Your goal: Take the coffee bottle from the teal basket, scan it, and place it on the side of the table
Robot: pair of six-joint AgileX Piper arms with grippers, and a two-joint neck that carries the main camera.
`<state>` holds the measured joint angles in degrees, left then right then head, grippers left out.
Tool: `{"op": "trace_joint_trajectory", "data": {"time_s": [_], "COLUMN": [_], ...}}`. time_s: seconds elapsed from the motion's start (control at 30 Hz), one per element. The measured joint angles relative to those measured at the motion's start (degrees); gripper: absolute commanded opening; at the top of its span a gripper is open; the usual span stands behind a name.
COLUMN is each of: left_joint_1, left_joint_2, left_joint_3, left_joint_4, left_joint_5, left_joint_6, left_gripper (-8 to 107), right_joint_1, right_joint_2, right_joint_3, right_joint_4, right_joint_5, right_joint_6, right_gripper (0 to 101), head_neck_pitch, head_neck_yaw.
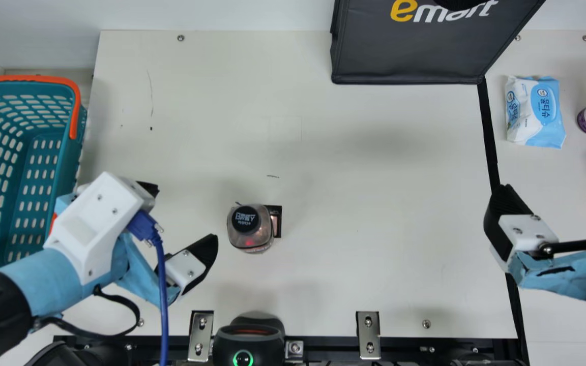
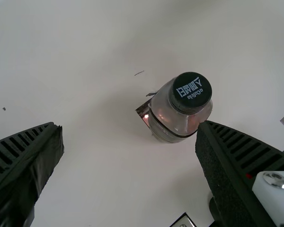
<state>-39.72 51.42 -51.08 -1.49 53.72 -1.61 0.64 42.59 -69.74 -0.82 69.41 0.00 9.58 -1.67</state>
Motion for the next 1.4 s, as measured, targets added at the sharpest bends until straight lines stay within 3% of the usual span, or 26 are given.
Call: {"op": "trace_joint_trajectory", "data": {"time_s": [0.23,0.63,0.93,1.2,1.4], "left_joint_1": [-6.97,-24.93,-37.76,-41.63,-41.12], "left_joint_2": [1.75,7.67,13.51,17.78,20.40], "left_joint_3": [-2.53,-8.10,-10.01,-9.63,-10.36], "left_joint_4": [9.32,26.21,34.59,37.27,37.75], "left_joint_5": [2.88,10.87,16.13,16.13,16.13], "left_joint_6": [-17.85,-48.98,-70.12,-81.82,-83.78], "left_gripper": [90,90,90,90,90], "right_joint_1": [0.00,0.00,0.00,0.00,0.00], "right_joint_2": [0.00,0.00,0.00,0.00,0.00], "right_joint_3": [0.00,0.00,0.00,0.00,0.00], "right_joint_4": [0.00,0.00,0.00,0.00,0.00], "right_joint_5": [0.00,0.00,0.00,0.00,0.00], "right_joint_6": [0.00,0.00,0.00,0.00,0.00], "right_gripper": [95,95,95,95,95], "head_neck_pitch": [0.00,0.00,0.00,0.00,0.00], "head_neck_yaw": [0.00,0.00,0.00,0.00,0.00]}}
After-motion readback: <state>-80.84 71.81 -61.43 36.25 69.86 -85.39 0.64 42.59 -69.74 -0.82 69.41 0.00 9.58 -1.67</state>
